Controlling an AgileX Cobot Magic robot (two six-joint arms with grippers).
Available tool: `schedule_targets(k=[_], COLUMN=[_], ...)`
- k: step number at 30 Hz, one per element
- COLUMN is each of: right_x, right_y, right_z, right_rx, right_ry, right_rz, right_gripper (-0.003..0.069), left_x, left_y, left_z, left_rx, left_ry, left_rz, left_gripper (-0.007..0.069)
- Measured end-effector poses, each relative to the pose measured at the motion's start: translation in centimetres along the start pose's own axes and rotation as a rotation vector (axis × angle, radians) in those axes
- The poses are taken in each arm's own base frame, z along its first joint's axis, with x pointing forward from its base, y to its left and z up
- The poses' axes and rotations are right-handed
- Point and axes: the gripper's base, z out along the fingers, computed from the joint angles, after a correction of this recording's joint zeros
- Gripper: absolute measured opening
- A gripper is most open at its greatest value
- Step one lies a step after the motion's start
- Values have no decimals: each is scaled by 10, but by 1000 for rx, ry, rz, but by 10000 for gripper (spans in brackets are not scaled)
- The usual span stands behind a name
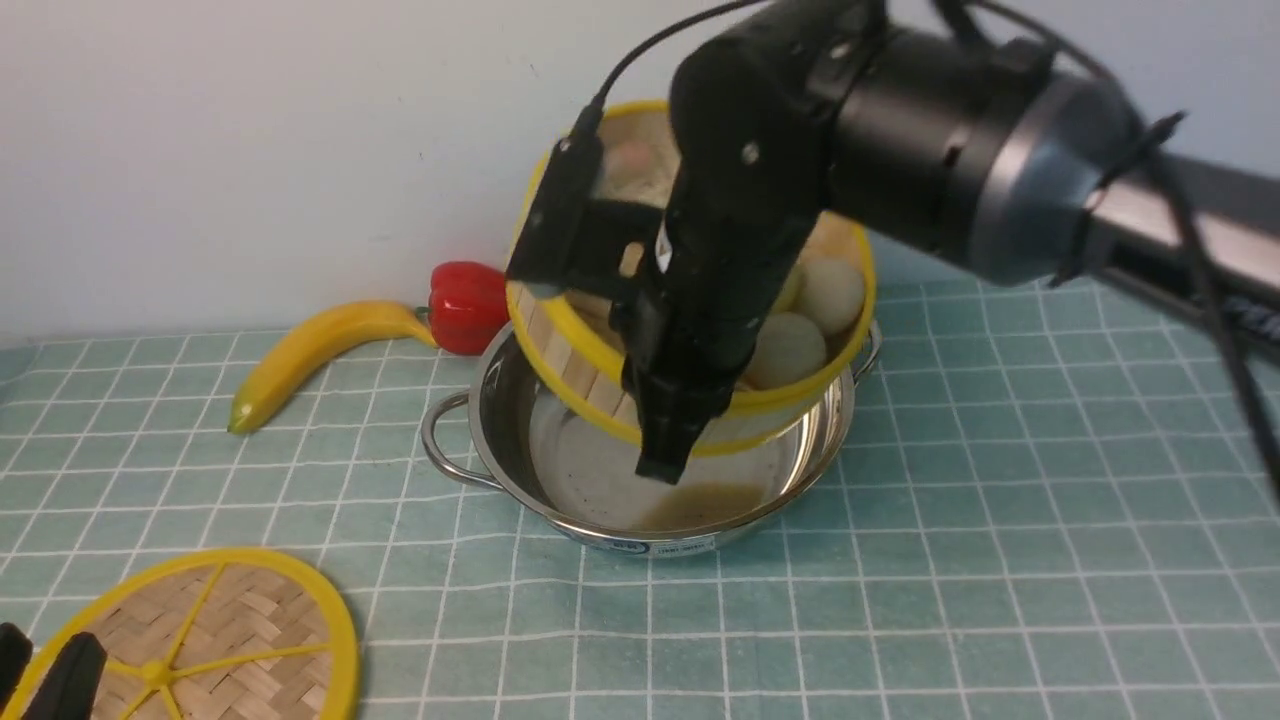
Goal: Place the steamer in the pot on the blue tablecloth, and put the lid on the steamer.
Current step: 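Place the bamboo steamer basket of food into the steel pot with the right gripper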
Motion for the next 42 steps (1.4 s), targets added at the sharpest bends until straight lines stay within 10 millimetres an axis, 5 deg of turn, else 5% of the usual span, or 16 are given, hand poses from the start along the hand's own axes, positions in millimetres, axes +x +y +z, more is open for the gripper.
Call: schedule_targets(k=[7,42], right_x=[2,2], right_y=[2,7], right_z=[45,93], right_rx=[14,-19], right_ry=[116,153], right_rz=[-75,-167], right_gripper=[62,62], left_x=[0,0], left_y=[0,0], left_z=[0,0], left_rx=[0,0], left_ry=[0,0], left_rz=[0,0], left_gripper=[243,243])
